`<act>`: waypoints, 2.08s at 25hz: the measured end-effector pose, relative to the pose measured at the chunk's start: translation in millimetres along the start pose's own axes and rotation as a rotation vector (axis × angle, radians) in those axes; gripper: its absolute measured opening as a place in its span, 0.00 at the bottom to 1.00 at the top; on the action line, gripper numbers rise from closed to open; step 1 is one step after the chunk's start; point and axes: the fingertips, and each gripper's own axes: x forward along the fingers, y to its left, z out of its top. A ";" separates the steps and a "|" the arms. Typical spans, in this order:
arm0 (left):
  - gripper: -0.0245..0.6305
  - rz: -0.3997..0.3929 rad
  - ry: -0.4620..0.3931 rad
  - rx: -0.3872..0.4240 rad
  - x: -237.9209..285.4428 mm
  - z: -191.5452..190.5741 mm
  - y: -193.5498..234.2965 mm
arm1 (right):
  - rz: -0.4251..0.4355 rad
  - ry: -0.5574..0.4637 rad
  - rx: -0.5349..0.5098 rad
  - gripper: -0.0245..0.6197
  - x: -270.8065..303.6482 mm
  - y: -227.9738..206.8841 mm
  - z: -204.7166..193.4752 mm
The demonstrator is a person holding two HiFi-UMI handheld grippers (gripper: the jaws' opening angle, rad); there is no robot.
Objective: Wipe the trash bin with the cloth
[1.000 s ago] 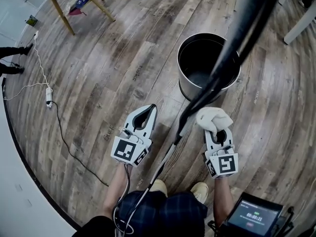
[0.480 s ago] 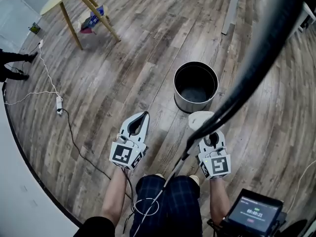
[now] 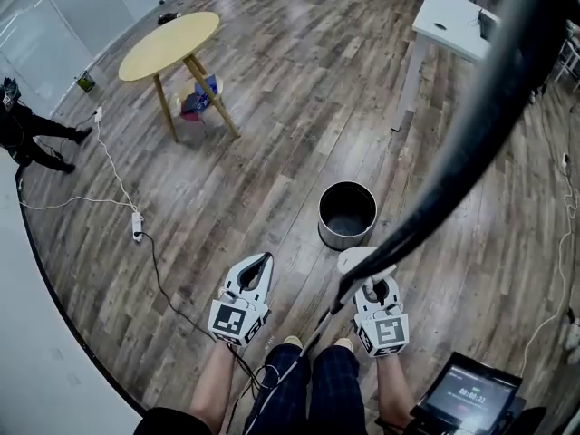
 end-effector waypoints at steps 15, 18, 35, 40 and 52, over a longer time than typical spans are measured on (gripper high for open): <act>0.03 -0.042 -0.005 -0.058 -47.1 192.2 -26.3 | -0.018 0.029 0.052 0.18 -51.0 27.0 187.8; 0.03 -0.044 -0.014 -0.068 -54.4 217.8 -29.9 | -0.020 0.037 0.064 0.18 -60.4 28.0 210.3; 0.03 -0.089 -0.052 -0.049 -91.1 321.1 -51.9 | -0.036 -0.014 0.066 0.18 -98.8 49.4 317.2; 0.03 -0.084 -0.078 -0.053 -91.8 329.0 -51.9 | -0.028 -0.019 0.048 0.18 -103.3 52.8 323.4; 0.03 -0.091 -0.084 -0.059 -105.7 338.3 -67.2 | 0.005 -0.002 0.056 0.18 -126.3 79.2 323.6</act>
